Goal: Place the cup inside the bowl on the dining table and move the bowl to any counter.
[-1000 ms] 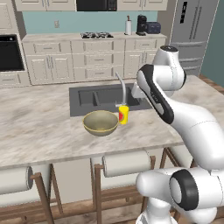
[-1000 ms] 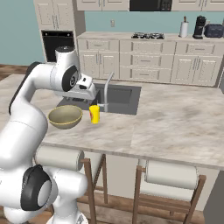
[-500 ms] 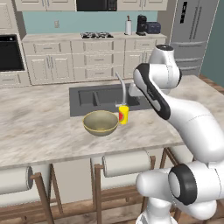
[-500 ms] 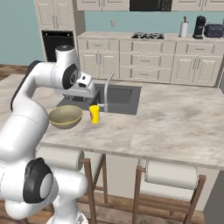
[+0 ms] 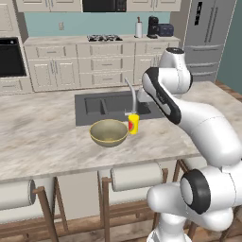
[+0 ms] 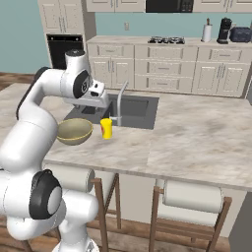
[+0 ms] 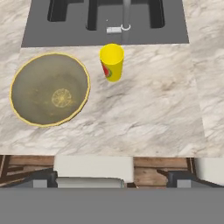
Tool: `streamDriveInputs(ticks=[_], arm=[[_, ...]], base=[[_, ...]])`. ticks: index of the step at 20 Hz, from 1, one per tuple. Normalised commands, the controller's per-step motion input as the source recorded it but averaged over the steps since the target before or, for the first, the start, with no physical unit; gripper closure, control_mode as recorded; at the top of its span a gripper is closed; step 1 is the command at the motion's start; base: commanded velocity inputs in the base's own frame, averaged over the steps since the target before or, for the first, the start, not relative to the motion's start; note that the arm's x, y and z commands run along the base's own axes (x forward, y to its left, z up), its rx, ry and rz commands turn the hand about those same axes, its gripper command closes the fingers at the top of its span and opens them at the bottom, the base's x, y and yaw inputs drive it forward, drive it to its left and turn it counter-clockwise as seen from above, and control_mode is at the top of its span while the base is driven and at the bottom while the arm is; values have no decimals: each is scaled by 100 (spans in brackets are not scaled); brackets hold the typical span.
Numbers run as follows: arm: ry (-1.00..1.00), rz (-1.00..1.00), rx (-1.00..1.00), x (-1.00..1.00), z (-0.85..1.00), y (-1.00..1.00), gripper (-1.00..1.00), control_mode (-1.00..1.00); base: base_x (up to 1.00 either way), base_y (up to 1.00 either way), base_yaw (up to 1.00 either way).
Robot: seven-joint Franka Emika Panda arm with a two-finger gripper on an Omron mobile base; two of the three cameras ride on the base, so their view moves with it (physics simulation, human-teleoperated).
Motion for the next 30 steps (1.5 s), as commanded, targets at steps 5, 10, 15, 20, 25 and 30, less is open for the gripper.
streamDriveInputs(ticks=[5, 10, 15, 20, 25, 30], arm=[[0, 0, 0, 30, 0, 0, -100, -100], [0, 0, 0, 25, 0, 0, -100, -100], [0, 0, 0, 15, 0, 0, -100, -100], [0, 0, 0, 22, -1, 0, -100, -100], [-1, 0, 2, 49, -5, 0, -100, -100], [0, 0, 6, 35, -4, 0, -100, -100]], base=[[0, 0, 0], [0, 0, 0], [0, 0, 0], [0, 0, 0], [0, 0, 0], [0, 0, 0]])
